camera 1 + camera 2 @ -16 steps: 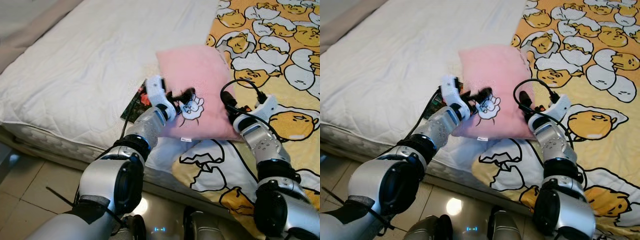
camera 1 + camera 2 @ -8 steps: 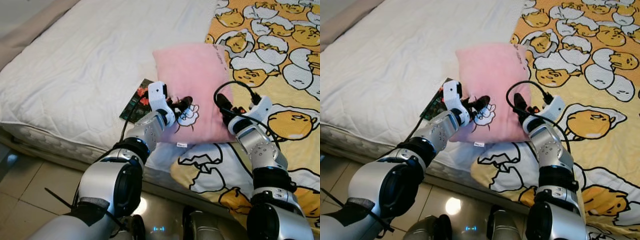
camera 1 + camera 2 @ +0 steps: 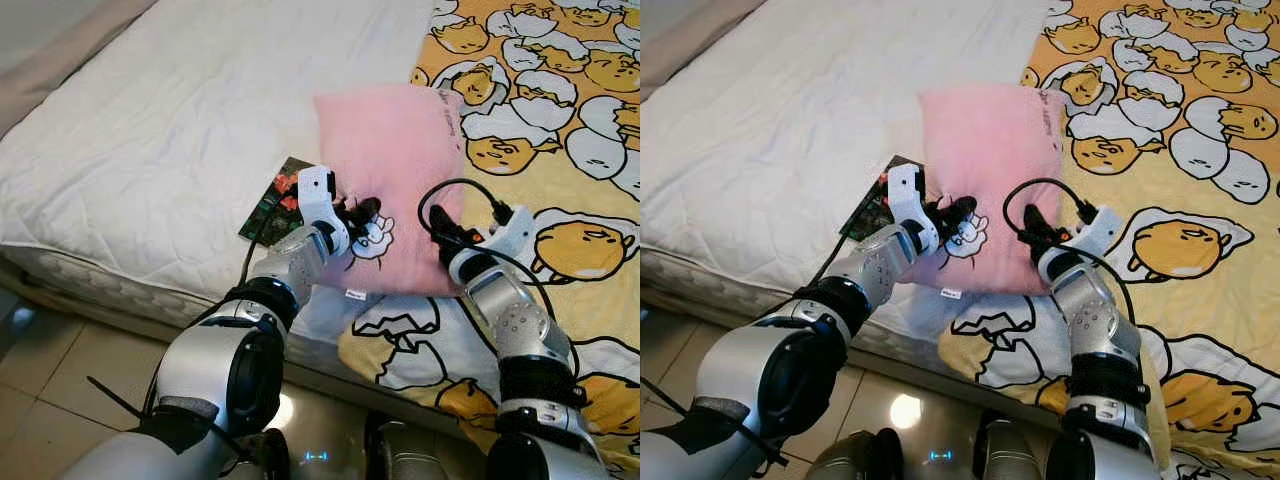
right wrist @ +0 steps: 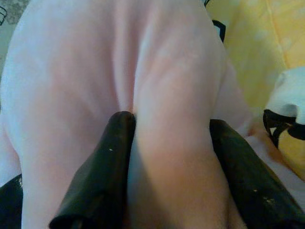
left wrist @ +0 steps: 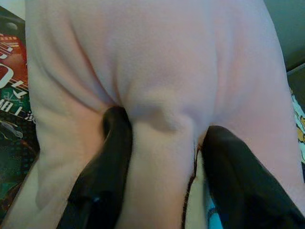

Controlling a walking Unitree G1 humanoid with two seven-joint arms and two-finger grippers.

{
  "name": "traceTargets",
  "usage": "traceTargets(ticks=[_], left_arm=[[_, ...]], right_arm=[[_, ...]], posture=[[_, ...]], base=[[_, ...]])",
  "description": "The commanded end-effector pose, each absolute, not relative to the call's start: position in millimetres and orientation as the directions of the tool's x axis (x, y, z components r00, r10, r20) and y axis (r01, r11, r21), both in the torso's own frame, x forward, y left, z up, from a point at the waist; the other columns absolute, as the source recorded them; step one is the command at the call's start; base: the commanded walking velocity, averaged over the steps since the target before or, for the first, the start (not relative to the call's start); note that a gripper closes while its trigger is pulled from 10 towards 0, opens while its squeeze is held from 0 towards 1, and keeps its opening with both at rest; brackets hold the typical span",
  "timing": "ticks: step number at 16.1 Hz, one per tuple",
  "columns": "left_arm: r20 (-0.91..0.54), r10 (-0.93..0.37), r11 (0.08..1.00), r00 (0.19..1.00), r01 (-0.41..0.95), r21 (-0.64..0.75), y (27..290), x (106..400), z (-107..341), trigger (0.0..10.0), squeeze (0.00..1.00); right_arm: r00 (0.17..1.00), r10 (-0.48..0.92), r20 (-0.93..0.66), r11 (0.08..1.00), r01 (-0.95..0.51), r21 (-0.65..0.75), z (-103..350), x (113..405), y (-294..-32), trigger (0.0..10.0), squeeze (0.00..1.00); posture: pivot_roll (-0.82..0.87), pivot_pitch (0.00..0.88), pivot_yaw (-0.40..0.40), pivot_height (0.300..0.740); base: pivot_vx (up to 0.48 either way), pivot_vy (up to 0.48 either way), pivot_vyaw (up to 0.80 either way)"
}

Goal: Clean up the room

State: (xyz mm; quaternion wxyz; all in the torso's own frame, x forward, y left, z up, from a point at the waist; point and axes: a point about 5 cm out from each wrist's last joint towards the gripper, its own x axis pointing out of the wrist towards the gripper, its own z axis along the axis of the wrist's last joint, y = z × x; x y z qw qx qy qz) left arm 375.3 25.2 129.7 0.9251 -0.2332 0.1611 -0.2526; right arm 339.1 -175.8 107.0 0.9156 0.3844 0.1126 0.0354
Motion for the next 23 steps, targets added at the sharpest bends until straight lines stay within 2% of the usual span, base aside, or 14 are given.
traceTargets(ticks=[1,4,9,12,15,17,19,22,23], left_arm=[[-0.202,-0.605,0.730,0.770,0.437,-0.525,5.5,363.1,119.2,0.0,0.00],[-0.177,-0.623,0.713,0.762,0.461,-0.529,-2.7,362.1,124.2,0.0,0.00],[-0.108,-0.584,0.714,0.805,0.446,-0.539,6.5,369.0,132.9,0.0,0.00],[-0.098,-0.562,0.744,0.822,0.449,-0.494,15.3,372.4,134.3,0.0,0.00],[-0.014,-0.521,0.749,0.853,0.450,-0.487,27.6,382.4,151.9,0.0,0.00],[0.128,-0.509,0.736,0.851,0.507,-0.449,40.4,394.4,185.2,0.0,0.00],[0.219,-0.506,0.728,0.834,0.550,-0.410,47.9,400.3,209.2,0.0,0.00],[0.333,-0.486,0.738,0.808,0.583,-0.339,62.0,406.8,243.8,0.0,0.00],[0.367,-0.481,0.763,0.796,0.586,-0.272,70.5,408.6,257.3,0.0,0.00]], right_arm=[[0.947,0.215,-0.241,0.693,0.026,0.720,93.6,333.2,-160.0,0.0,0.00],[0.941,0.237,-0.243,0.687,0.014,0.727,94.5,330.1,-152.5,0.0,0.00],[0.925,0.276,-0.261,0.716,-0.017,0.698,87.8,331.2,-137.4,0.0,0.00],[0.921,0.281,-0.270,0.799,-0.068,0.598,85.3,334.8,-130.7,0.0,0.00],[0.947,0.245,-0.207,0.826,-0.093,0.555,101.1,348.1,-132.6,0.0,0.00],[0.973,0.221,-0.060,0.853,-0.163,0.495,148.5,367.5,-139.3,0.0,0.00],[0.982,0.186,0.037,0.852,-0.180,0.492,176.8,375.4,-149.7,0.0,0.00],[0.976,0.141,0.168,0.834,-0.208,0.510,214.7,381.3,-167.4,0.0,0.00],[0.972,0.113,0.206,0.843,-0.204,0.498,227.4,381.6,-175.5,0.0,0.00]], posture=[[-0.18,0.209,0.013,0.740],[-0.17,0.207,0.002,0.740],[-0.15,0.207,-0.012,0.740],[-0.13,0.179,-0.012,0.740],[-0.11,0.129,-0.007,0.740],[-0.11,0.064,-0.004,0.740],[-0.11,0.017,0.002,0.740],[-0.12,0.000,0.008,0.740],[-0.12,0.000,0.014,0.740]], base=[[0.000,0.000,0.00],[0.000,0.000,0.00],[0.000,0.000,0.00],[0.000,0.000,0.00],[0.000,0.000,0.00],[0.000,0.000,0.00],[0.000,0.000,0.00],[0.000,0.000,0.00],[0.000,0.000,0.00]])
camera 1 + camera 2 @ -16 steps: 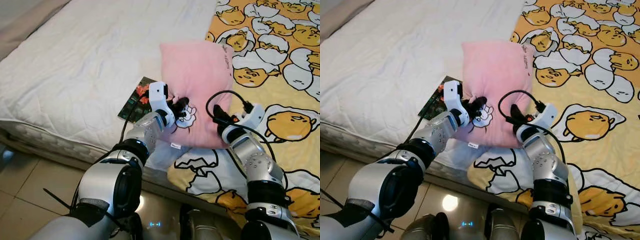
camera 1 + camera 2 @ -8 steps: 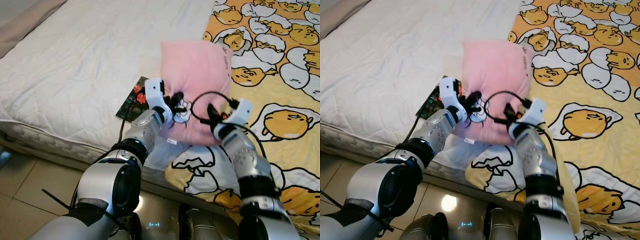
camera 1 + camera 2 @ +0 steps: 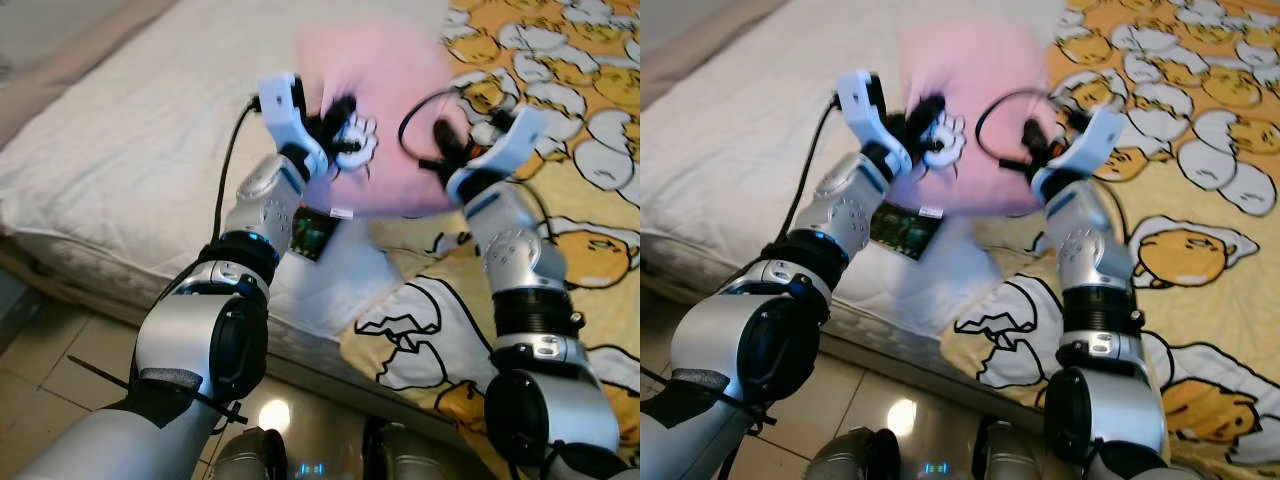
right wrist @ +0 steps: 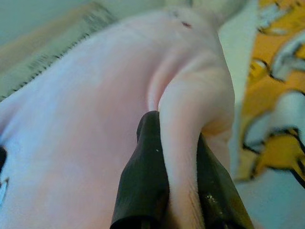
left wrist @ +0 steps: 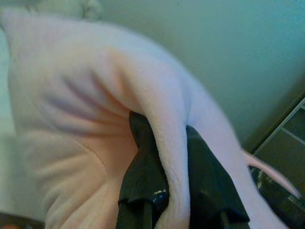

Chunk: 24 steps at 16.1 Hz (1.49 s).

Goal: Clean up the room

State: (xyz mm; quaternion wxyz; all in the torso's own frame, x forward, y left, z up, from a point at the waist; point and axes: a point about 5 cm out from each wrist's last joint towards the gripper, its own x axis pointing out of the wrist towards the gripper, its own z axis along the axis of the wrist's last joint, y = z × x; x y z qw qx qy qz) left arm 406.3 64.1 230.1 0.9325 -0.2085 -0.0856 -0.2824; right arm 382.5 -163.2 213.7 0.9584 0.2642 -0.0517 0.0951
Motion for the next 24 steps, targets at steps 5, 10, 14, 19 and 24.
traceTargets(ticks=[5,10,14,19,24], left_arm=[[0.350,-0.480,0.840,0.805,0.536,-0.081,102.5,405.9,248.8,0.0,0.00],[0.290,-0.468,0.852,0.835,0.514,-0.105,109.9,400.5,218.4,0.0,0.00],[0.287,-0.512,0.831,0.810,0.552,-0.075,97.3,398.9,220.5,0.0,0.00],[0.280,-0.505,0.832,0.816,0.546,-0.093,105.0,395.6,211.1,0.0,0.00],[0.258,-0.477,0.850,0.840,0.516,-0.109,104.6,394.7,205.4,0.0,0.00]], right_arm=[[0.965,0.034,0.259,0.930,-0.126,0.346,222.5,368.0,-191.4,0.0,0.00],[0.973,-0.036,0.229,0.967,-0.024,0.255,192.5,352.9,-207.1,0.0,0.00],[0.966,-0.021,0.258,0.976,-0.036,0.215,195.7,355.2,-203.4,0.0,0.00],[0.969,-0.004,0.247,0.979,-0.047,0.201,185.6,354.0,-195.9,0.0,0.00],[0.973,-0.021,0.228,0.984,-0.020,0.178,181.1,355.7,-203.2,0.0,0.00]], posture=[[-0.12,0.000,0.028,0.740],[-0.12,0.000,0.051,0.740],[-0.13,0.000,0.063,0.740],[-0.11,0.000,0.047,0.740],[-0.11,0.000,0.039,0.740]], base=[[0.000,0.000,0.00],[0.000,0.384,0.00],[0.000,0.480,0.00],[0.000,0.480,0.00],[0.000,0.480,-0.48]])
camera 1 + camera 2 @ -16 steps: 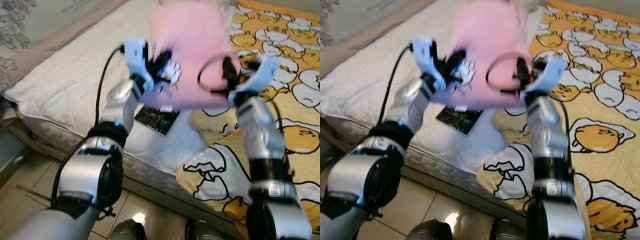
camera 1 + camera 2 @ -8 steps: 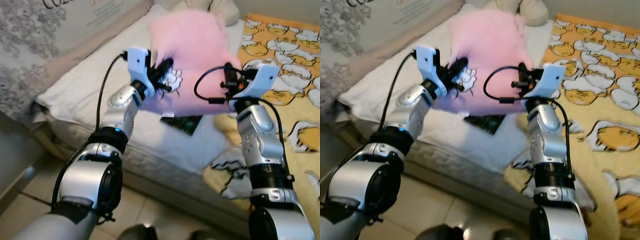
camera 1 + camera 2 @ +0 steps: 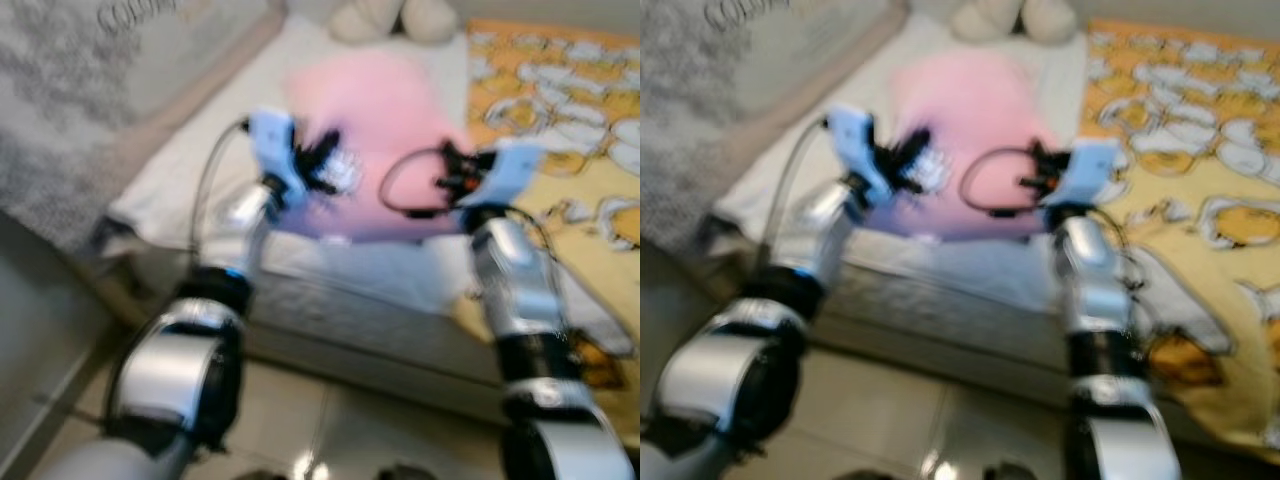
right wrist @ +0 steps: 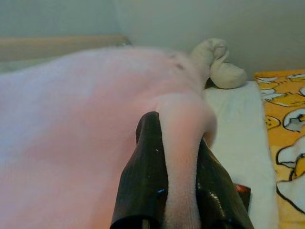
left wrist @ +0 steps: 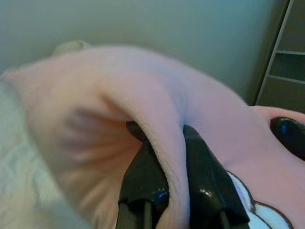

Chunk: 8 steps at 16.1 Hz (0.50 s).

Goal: Clean up the room

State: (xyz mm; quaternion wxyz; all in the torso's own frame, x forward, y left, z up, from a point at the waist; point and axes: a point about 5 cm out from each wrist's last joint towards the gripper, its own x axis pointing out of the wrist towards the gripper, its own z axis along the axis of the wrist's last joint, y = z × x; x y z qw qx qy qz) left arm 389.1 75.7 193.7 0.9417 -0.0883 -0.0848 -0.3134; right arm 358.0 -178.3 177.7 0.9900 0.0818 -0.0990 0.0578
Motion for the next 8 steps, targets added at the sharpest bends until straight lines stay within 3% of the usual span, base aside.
traceTargets(ticks=[1,4,5,6,8], left_arm=[[0.253,-0.469,0.852,0.846,0.508,-0.122,103.9,395.0,204.2,0.0,0.00],[0.254,-0.484,0.844,0.837,0.523,-0.118,98.0,392.4,201.6,0.0,0.00],[0.243,-0.470,0.859,0.849,0.503,-0.098,99.6,392.9,201.2,0.0,0.00],[0.219,-0.455,0.871,0.863,0.482,-0.092,100.7,394.4,200.0,10.0,0.00],[0.256,-0.450,0.868,0.856,0.486,-0.099,103.0,394.8,206.5,10.0,0.00]], right_arm=[[0.975,-0.018,0.223,0.984,-0.022,0.175,180.2,355.8,-202.7,0.0,0.00],[0.978,-0.013,0.208,0.985,-0.023,0.172,175.7,355.7,-202.6,0.0,0.00],[0.983,-0.034,0.181,0.985,0.002,0.170,172.0,356.8,-203.9,6.9,0.00],[0.984,-0.033,0.176,0.986,0.003,0.165,170.8,357.5,-203.1,10.0,0.00],[0.984,-0.026,0.176,0.988,-0.001,0.156,170.5,358.2,-201.7,10.0,0.00]], posture=[[-0.11,0.000,0.036,0.740],[-0.11,0.000,0.033,0.740],[-0.11,0.000,0.033,0.740],[-0.11,0.000,0.033,0.740],[-0.11,0.000,0.030,0.740]], base=[[0.000,0.000,0.00],[0.000,0.000,0.00],[0.000,0.000,0.00],[0.000,0.000,0.00],[0.212,0.000,0.00]])
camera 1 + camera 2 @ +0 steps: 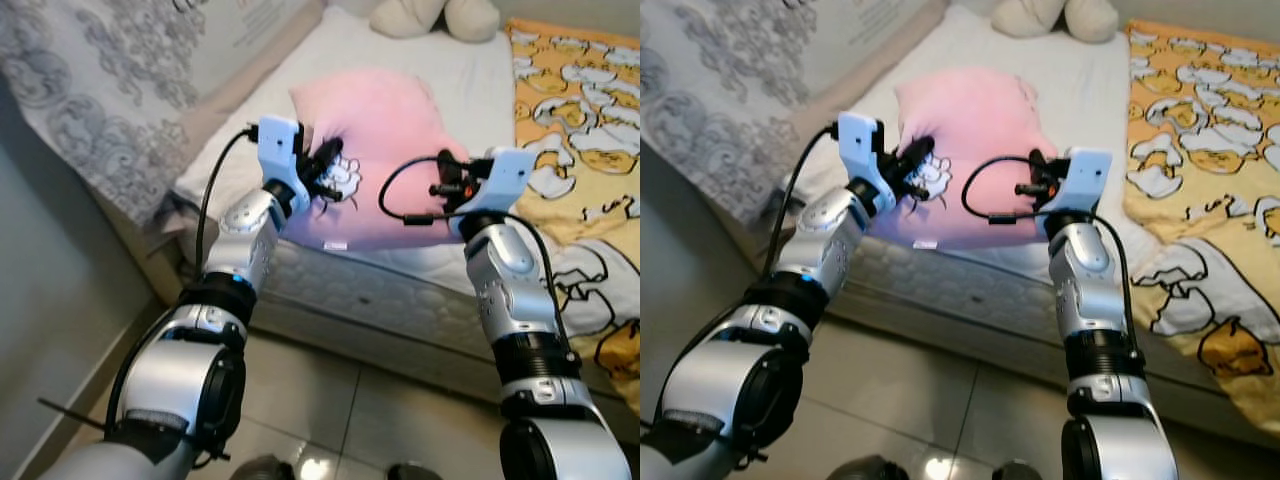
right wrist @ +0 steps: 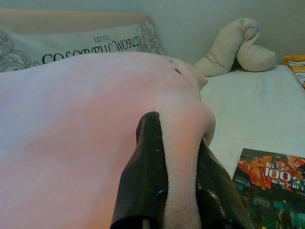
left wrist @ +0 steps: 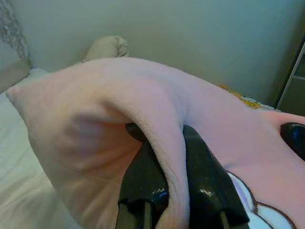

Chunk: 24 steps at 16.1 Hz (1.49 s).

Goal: Clean up the room

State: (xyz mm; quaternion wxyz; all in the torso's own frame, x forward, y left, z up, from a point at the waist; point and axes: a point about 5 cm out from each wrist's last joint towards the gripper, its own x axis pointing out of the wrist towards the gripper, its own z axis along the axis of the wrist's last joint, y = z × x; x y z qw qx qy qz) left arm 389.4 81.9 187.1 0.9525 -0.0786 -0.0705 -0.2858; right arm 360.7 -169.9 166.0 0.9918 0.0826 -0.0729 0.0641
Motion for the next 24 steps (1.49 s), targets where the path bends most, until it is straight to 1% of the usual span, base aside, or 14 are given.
traceTargets(ticks=[1,7,9,13,18,21,24], left_arm=[[0.245,-0.435,0.877,0.867,0.469,-0.103,104.7,395.7,205.7,10.0,0.00],[0.227,-0.443,0.876,0.867,0.473,-0.098,103.8,395.9,203.4,10.0,0.00],[0.253,-0.449,0.866,0.857,0.487,-0.111,104.3,395.4,205.9,10.0,0.00],[0.255,-0.447,0.869,0.857,0.484,-0.101,108.2,396.7,208.8,10.0,0.00],[0.253,-0.455,0.867,0.854,0.489,-0.093,111.2,397.5,210.5,10.0,0.00],[0.247,-0.471,0.864,0.847,0.499,-0.065,107.6,398.1,212.5,10.0,0.00],[0.244,-0.475,0.864,0.846,0.500,-0.053,104.4,398.8,213.8,10.0,0.00]], right_arm=[[0.983,-0.026,0.179,0.988,-0.002,0.154,171.5,359.0,-201.8,10.0,0.00],[0.981,-0.021,0.191,0.990,-0.007,0.141,173.6,361.3,-199.4,10.0,0.00],[0.979,-0.016,0.201,0.991,-0.011,0.134,174.3,360.3,-197.5,10.0,0.00],[0.978,-0.019,0.207,0.992,-0.007,0.124,173.0,358.9,-199.5,10.0,0.00],[0.978,-0.016,0.208,0.992,-0.011,0.128,173.0,359.7,-195.9,10.0,0.00],[0.979,-0.022,0.201,0.992,-0.004,0.128,171.3,359.8,-195.9,10.0,0.00],[0.977,-0.036,0.209,0.991,0.008,0.132,171.4,358.4,-199.4,10.0,0.00]], posture=[[-0.11,0.000,0.031,0.740],[-0.11,0.000,0.036,0.740],[-0.12,0.000,0.040,0.740],[-0.11,0.000,0.039,0.740],[-0.11,0.000,0.044,0.740],[-0.12,0.000,0.057,0.740],[-0.13,0.000,0.066,0.740]], base=[[0.446,0.000,0.00],[0.442,0.000,0.00],[0.386,0.281,0.00],[0.368,0.309,0.00],[0.350,0.327,0.00],[0.000,0.480,-0.78],[0.000,0.480,0.00]])
